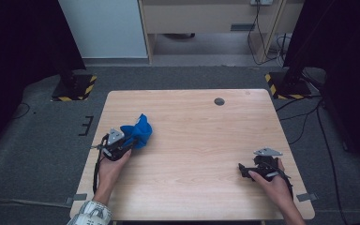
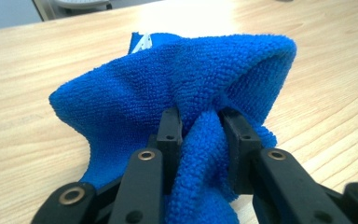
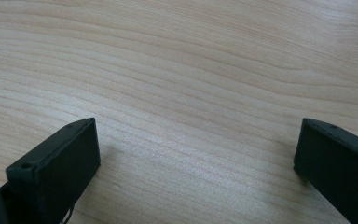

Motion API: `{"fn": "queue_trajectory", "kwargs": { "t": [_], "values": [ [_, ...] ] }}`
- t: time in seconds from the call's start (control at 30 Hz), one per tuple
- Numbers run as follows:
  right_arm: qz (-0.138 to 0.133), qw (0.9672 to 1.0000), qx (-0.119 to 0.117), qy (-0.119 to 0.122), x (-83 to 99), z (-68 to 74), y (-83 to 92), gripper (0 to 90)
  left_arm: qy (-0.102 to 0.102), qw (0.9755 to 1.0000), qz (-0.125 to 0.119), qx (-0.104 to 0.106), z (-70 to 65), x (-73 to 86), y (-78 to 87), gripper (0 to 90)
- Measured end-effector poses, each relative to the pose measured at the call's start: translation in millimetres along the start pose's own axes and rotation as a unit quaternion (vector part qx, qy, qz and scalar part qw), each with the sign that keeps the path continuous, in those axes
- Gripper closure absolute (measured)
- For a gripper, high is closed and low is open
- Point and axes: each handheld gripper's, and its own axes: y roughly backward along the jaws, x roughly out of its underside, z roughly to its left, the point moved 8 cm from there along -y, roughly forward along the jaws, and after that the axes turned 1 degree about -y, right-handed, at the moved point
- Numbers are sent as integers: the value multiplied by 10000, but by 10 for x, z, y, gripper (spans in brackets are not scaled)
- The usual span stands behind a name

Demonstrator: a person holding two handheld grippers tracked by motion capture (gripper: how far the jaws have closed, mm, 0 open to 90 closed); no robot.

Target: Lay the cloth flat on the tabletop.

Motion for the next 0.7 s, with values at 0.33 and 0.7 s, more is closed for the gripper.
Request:
{"fn": "queue_trajectory", "kwargs": {
  "t": [0.33, 0.7],
  "values": [
    [-1, 10000, 0, 3, 0, -1, 0, 5, -116, 9998, -117, 133, -118, -83, 21, 707],
    [-1, 10000, 0, 1, 0, 0, 0, 5, -238, 9993, -175, 237, -222, -141, 35, 706]
  ]
}}
